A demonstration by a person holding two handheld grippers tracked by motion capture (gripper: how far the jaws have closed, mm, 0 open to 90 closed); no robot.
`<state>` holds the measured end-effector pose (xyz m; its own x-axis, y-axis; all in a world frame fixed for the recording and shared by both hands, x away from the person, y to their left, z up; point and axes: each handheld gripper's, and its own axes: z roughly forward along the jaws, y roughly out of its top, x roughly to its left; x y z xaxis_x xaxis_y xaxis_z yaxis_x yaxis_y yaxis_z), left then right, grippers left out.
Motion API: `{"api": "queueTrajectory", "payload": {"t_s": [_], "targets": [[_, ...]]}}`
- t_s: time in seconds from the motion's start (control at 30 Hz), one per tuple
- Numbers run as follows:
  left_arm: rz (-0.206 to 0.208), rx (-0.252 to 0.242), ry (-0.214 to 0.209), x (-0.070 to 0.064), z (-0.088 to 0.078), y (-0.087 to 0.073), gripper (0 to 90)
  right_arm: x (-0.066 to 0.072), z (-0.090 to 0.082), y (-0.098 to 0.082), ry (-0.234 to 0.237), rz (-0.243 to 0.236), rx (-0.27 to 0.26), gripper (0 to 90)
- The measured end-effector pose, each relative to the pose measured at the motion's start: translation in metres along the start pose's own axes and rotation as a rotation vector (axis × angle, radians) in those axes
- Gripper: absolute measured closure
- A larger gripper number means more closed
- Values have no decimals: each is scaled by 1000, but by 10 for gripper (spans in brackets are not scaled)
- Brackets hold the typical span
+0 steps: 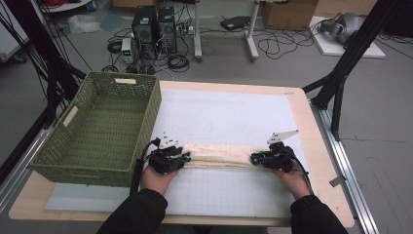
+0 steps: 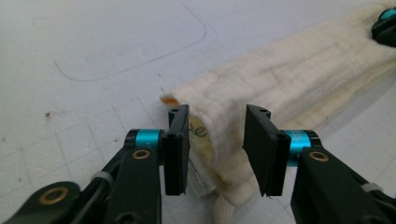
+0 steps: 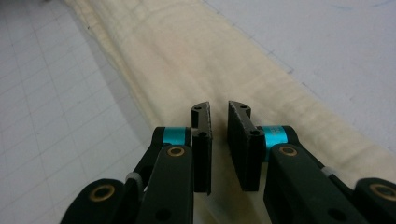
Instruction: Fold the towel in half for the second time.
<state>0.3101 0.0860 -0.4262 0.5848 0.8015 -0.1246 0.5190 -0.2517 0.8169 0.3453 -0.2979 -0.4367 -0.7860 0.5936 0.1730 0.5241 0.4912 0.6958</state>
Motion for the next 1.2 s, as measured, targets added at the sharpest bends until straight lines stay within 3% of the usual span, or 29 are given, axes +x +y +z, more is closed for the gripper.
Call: {"api": "queueTrajectory", "payload": {"t_s": [0.3,0.4,0.5,0.57,0.77,0.87,1.0,1.2], "targets": [[10,-44,9,-2,-9,25,591,2,1,-6,-4,-1,-10,825],[6,-45,-12,-3,-4,33,667,3,1,-6,-8,-4,-14,827],[-21,-45,-36,-4,7,34,810,3,1,-7,-8,-2,-18,827],[-7,-12,-43,-6,16,32,856,3,0,-8,-8,3,-21,832],[16,111,-62,-8,31,20,886,1,-1,-7,-5,-2,-21,873],[44,166,-53,-9,36,13,885,6,-5,2,-24,-26,-32,891],[28,146,-61,-8,37,7,888,17,-5,25,-8,-50,-74,893],[49,146,-55,-10,37,7,888,40,29,53,53,-96,-43,893]]}}
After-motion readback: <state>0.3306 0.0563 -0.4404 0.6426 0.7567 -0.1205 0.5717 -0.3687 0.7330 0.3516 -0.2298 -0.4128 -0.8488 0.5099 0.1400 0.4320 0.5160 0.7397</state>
